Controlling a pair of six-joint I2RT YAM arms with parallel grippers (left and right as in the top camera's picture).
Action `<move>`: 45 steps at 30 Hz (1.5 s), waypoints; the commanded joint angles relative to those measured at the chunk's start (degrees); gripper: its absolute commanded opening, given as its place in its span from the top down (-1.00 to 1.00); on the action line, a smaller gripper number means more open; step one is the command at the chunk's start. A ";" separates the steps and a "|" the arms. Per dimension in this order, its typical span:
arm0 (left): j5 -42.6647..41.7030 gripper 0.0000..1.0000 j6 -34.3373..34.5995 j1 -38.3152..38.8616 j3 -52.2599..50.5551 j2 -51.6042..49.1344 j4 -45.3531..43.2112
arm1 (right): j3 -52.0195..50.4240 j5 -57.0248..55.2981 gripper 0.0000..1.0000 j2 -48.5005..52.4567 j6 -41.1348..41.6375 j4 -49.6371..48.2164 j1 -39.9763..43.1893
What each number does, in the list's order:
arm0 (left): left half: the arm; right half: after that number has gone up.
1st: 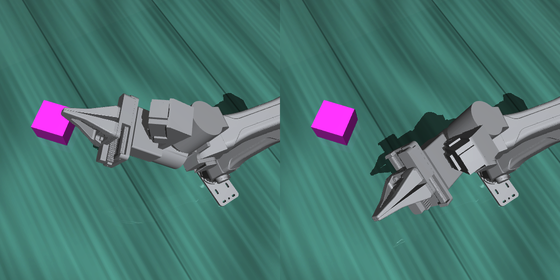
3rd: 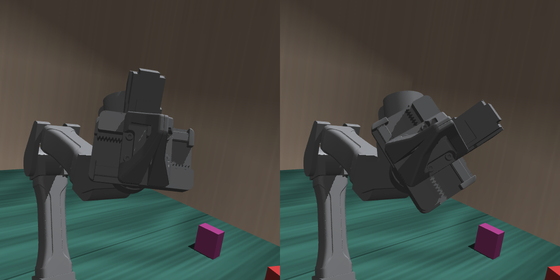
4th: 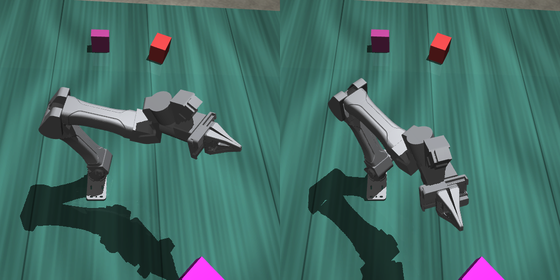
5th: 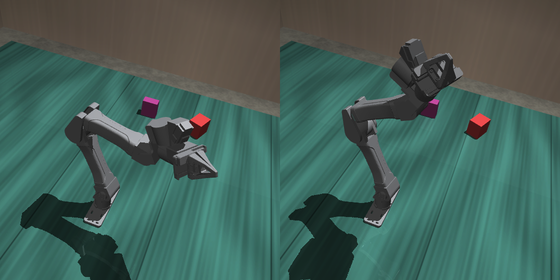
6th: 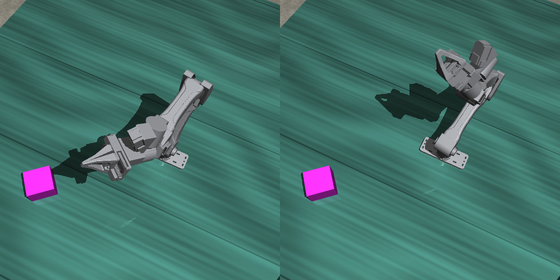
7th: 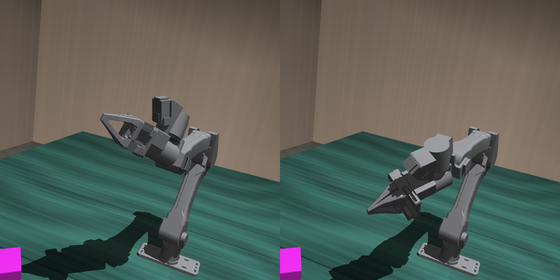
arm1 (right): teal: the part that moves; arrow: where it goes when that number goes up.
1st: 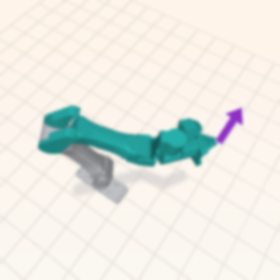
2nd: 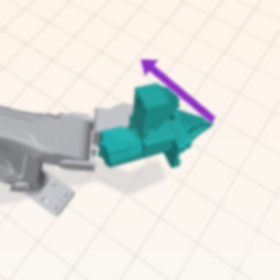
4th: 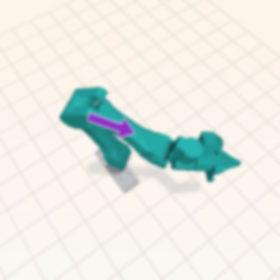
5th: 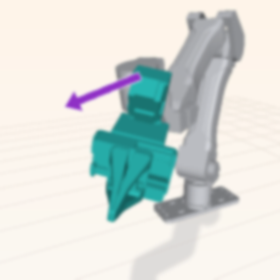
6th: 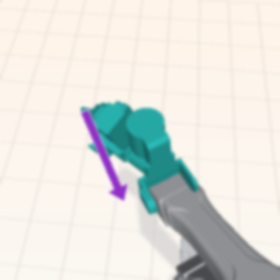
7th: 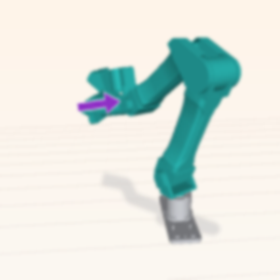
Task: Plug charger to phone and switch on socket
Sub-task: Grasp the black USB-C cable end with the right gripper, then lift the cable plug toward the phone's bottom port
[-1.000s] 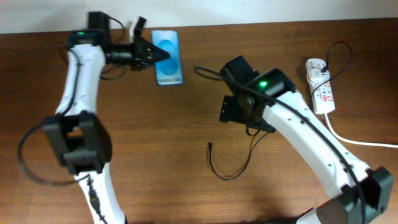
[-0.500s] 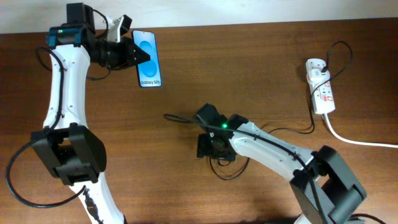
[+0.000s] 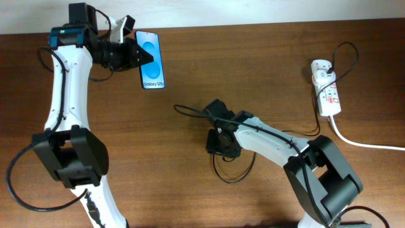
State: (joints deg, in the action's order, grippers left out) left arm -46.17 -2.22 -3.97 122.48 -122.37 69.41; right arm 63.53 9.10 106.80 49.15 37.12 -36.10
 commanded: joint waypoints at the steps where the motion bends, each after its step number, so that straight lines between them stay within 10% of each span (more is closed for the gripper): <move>1: -0.04 1.00 -1.07 0.22 0.46 0.57 -0.13 | -0.37 1.01 0.36 1.31 -0.68 -0.44 -0.22; 45: -0.04 1.00 -1.05 0.22 0.46 0.57 -0.07 | -0.37 0.35 0.68 1.36 -0.68 -0.11 -1.33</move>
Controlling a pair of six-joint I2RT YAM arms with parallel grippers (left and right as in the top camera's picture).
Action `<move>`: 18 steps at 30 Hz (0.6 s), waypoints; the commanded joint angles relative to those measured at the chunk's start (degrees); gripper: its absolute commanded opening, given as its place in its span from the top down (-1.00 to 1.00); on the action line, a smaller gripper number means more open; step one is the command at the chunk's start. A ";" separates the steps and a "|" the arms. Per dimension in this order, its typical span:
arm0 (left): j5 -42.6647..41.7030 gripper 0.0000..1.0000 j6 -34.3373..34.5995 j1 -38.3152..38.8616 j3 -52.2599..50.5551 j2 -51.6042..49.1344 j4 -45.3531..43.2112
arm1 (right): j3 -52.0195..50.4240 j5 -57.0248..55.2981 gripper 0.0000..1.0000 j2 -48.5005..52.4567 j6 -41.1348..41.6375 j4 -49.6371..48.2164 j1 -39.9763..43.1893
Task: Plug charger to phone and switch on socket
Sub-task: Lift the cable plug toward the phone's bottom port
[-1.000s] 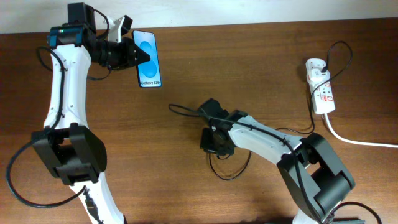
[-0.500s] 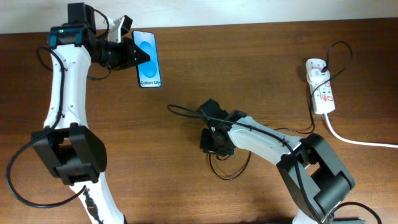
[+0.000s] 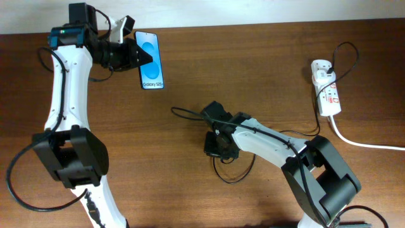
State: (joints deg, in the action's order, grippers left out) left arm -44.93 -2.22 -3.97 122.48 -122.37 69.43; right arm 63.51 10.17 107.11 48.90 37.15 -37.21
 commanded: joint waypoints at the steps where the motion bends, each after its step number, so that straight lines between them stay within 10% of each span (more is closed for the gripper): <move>1: -1.29 1.00 -1.05 0.22 0.46 0.57 -0.09 | -0.33 -0.68 0.73 1.05 -0.44 -0.13 -0.22; 4: -2.27 1.00 -1.07 0.22 0.46 0.57 -0.11 | 1.55 1.55 0.92 0.42 -4.11 0.35 -0.11; 10: -37.24 1.00 -5.22 0.22 0.46 0.57 -2.62 | 10.43 14.40 0.92 -14.36 -19.98 2.49 5.70; 18: -45.27 1.00 -4.76 4.61 0.46 0.57 -2.80 | 11.30 19.19 0.92 -28.74 -23.98 -2.58 6.05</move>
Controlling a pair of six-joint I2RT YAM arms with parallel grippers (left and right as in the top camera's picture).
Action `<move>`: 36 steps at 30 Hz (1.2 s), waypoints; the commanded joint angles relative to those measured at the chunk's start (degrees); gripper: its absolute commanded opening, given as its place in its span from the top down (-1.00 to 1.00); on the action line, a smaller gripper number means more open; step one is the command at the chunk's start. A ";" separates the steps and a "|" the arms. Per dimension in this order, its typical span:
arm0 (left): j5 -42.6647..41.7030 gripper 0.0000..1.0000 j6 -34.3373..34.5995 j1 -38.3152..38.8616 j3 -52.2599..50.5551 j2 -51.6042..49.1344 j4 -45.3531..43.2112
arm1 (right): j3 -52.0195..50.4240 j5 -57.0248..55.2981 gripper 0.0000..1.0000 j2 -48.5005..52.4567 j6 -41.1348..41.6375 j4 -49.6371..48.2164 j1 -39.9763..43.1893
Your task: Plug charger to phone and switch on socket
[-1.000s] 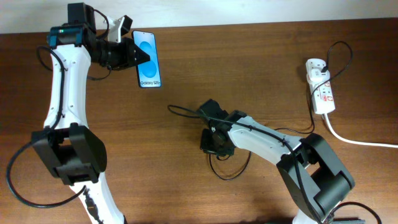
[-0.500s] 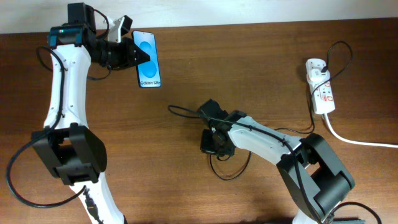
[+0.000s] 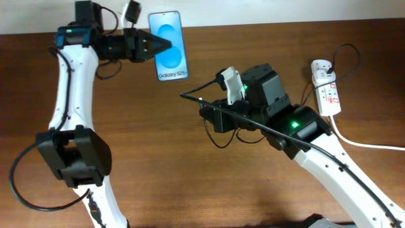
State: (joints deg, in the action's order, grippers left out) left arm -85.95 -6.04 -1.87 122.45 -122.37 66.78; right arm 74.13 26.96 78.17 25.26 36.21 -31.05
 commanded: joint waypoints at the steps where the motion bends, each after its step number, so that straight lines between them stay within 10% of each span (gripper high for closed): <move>1: -4.24 1.00 -0.92 3.74 0.48 0.57 -0.42 | 0.68 1.55 0.92 0.20 2.67 -2.64 -0.09; 36: -4.24 1.00 4.37 2.75 0.50 0.57 -4.24 | -0.85 11.04 0.92 7.50 11.26 -19.08 1.55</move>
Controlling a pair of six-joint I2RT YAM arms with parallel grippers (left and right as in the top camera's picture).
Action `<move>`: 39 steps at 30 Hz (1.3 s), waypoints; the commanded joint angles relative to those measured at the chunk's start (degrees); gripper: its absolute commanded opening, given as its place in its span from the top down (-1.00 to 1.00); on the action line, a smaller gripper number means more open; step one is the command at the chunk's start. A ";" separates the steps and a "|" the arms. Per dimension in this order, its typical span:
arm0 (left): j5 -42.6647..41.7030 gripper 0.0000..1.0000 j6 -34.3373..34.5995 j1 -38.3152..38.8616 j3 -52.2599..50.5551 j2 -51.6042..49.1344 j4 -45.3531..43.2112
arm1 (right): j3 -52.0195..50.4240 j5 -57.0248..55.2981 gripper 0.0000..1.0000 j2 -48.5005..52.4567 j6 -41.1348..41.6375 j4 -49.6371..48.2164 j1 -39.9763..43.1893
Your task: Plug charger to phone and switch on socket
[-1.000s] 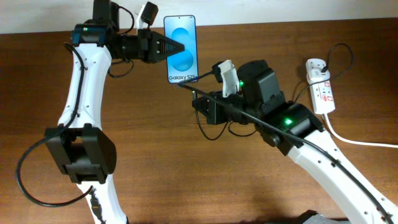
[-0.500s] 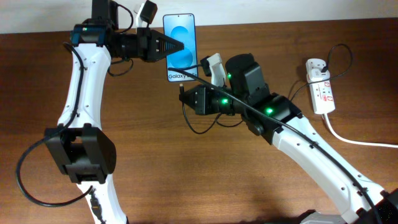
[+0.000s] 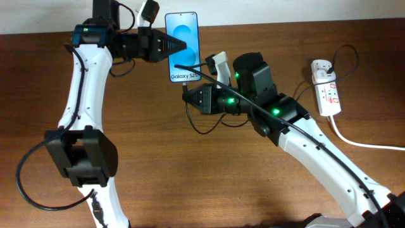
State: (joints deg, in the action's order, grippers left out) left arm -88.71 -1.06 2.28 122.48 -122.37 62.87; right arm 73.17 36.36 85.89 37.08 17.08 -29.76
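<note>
The phone (image 3: pixel 184 39), screen up with a blue wallpaper, is lifted at the far middle of the table, and my left gripper (image 3: pixel 172 46) is shut on its left edge. Just below it my right gripper (image 3: pixel 189 96) is shut on the black charger cable (image 3: pixel 201 75). The cable's free end reaches up-left to the phone's lower edge. Whether the plug is seated in the phone cannot be told. The rest of the cable hangs in a loop under the right wrist. The white socket strip (image 3: pixel 326 88) lies at the far right, with the charger's plug in its top end.
A white mains lead (image 3: pixel 364 144) runs from the strip off the right edge. The brown wooden table (image 3: pixel 145 171) has a pale wall along its far edge. The right arm (image 3: pixel 304 136) reaches diagonally across the table's right half.
The left gripper has carried the phone a little further right. The right gripper has moved up and left with the cable, so the cable's end now lies at the phone's lower edge.
At first the left gripper held the phone at the far left while the right gripper was down on the cable mid-table. Later both were raised, the phone further right and the cable lifted. Now phone and cable end meet at the far middle.
</note>
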 commanded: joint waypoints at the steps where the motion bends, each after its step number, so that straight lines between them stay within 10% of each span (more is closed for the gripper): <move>1: -1.49 1.00 -0.42 -1.73 0.48 0.57 -0.31 | 0.11 2.16 0.92 -0.22 -0.59 -0.17 0.26; 39: -1.49 1.00 4.52 -0.79 0.48 0.57 -0.26 | 0.11 -1.03 0.92 -0.22 1.38 -2.32 0.15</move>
State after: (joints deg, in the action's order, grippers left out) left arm -88.05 2.72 1.48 122.48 -122.37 62.70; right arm 73.17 35.90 85.89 38.61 15.18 -29.76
